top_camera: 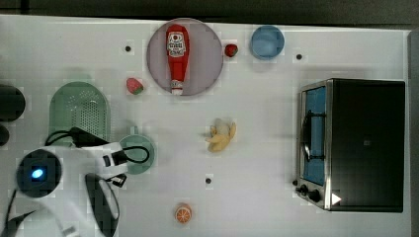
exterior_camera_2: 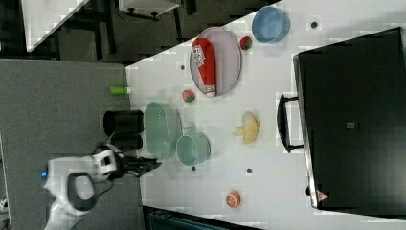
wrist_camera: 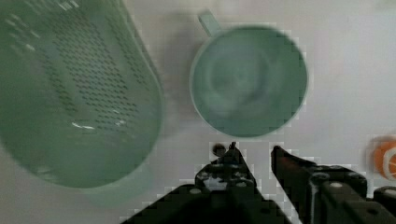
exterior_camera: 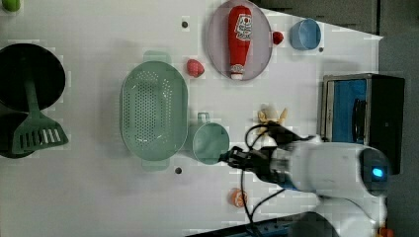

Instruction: Pick Banana and place it in mug.

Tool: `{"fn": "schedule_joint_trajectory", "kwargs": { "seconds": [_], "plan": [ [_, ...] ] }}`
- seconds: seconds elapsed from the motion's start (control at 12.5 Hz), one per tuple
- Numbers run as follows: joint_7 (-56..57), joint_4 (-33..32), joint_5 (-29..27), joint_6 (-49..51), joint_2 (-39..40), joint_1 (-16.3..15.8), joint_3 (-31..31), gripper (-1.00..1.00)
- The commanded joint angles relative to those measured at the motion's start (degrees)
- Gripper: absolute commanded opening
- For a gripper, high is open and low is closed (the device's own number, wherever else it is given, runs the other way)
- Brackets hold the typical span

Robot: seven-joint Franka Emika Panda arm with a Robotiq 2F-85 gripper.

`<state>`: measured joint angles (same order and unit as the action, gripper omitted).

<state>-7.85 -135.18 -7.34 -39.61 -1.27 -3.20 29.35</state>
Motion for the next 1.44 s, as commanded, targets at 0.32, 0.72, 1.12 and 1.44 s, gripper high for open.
{"fn": "schedule_joint_trajectory", "kwargs": {
  "seconds": [0.32, 0.72, 1.12, 1.44],
  "plan": [
    [-3.7, -1.5, 0.1, -6.8, 3.9, 1.7, -2.3, 0.27],
    [-3.7, -0.1, -0.1, -6.7, 0.1, 1.7, -3.0, 1.00],
    [-3.7, 4.1, -0.1, 0.8, -7.8, 2.3, -7.2, 1.00],
    [0.1, 12.1, 0.2, 16.2, -11.7, 2.9, -16.7, 1.00]
  ]
}}
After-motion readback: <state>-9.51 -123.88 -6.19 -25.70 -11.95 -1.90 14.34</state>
